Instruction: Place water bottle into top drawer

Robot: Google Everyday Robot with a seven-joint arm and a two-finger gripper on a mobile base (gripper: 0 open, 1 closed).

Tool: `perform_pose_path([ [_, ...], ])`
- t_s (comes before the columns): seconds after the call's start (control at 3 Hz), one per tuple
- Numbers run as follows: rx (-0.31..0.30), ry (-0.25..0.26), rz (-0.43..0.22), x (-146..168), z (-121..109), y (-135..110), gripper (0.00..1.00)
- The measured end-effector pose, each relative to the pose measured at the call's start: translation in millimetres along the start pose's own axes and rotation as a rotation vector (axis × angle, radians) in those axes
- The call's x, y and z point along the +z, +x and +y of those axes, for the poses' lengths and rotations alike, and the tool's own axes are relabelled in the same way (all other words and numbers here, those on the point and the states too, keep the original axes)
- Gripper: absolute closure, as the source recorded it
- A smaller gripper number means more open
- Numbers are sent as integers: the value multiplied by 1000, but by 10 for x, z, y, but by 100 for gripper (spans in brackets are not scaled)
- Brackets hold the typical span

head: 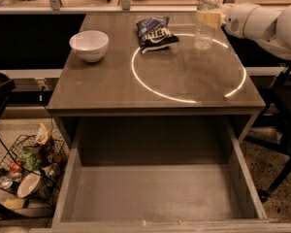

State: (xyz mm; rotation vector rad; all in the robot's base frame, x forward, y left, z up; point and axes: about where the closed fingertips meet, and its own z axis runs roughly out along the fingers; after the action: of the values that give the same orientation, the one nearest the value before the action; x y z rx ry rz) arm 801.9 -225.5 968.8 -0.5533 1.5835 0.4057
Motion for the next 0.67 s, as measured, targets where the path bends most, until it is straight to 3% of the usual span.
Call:
perform_pose_path([
  [0.33,-51,-27,44,-8,320,-314,100],
  [0.67,-86,-32,34,-320,687,-639,100],
])
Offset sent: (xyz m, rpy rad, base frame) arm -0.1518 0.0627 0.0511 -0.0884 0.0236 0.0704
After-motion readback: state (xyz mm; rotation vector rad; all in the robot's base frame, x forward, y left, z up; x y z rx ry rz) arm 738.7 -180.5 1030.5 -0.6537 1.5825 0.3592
